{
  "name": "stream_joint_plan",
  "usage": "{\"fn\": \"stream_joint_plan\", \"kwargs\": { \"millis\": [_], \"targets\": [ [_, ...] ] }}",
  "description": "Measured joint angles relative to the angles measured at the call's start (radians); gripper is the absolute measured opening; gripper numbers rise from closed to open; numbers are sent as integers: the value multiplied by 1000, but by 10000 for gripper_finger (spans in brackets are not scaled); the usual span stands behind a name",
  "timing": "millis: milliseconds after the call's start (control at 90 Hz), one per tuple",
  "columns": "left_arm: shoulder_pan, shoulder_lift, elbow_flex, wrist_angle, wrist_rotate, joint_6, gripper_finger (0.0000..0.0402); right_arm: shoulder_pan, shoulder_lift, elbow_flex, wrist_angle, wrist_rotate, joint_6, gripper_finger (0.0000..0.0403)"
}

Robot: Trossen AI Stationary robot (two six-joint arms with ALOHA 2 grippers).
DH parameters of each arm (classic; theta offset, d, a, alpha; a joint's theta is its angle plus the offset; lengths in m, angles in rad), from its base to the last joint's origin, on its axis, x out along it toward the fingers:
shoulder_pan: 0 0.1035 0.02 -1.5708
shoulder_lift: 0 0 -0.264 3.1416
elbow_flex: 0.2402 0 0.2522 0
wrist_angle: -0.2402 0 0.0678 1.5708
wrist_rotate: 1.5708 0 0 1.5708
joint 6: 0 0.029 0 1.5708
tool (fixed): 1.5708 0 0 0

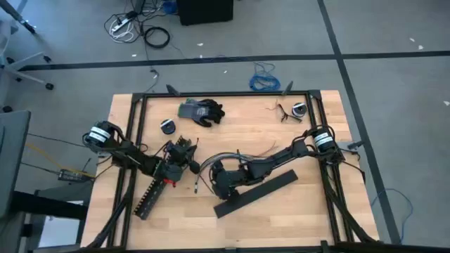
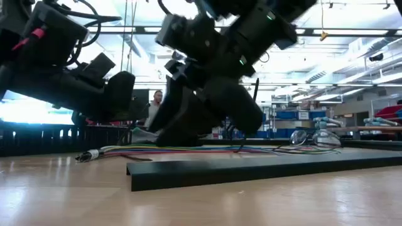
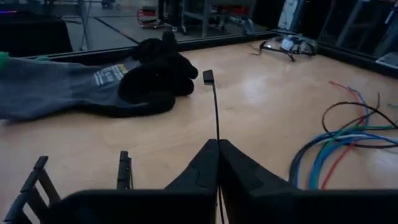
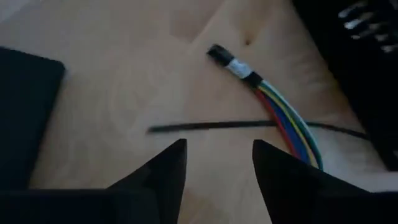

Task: Ziptie cables
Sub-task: Wrap the other black zip tie on the cable wires

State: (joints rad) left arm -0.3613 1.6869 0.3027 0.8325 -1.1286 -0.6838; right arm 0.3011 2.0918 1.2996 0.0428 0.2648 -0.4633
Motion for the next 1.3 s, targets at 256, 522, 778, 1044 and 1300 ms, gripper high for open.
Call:
{"fn": "stream_joint_plan", "kwargs": {
  "millis": [256, 522, 778, 1044, 1300],
  "targets": [
    [-1, 1, 0, -7, 1, -1, 0, 53, 1, -62, 80, 36, 55, 168],
    [-1, 1, 0, 1, 0, -13, 0, 55, 1, -62, 85, 22, 71, 166],
    [-1, 1, 9, 7, 8, -26, 0, 48, 47, -54, 131, -16, 85, 162],
    [-1, 1, 7, 2, 16, -23, 0, 31, 60, -53, 137, -12, 89, 159],
    [-1, 1, 8, 2, 25, -23, 0, -3, 61, -55, 131, -2, 77, 152]
  ]
}}
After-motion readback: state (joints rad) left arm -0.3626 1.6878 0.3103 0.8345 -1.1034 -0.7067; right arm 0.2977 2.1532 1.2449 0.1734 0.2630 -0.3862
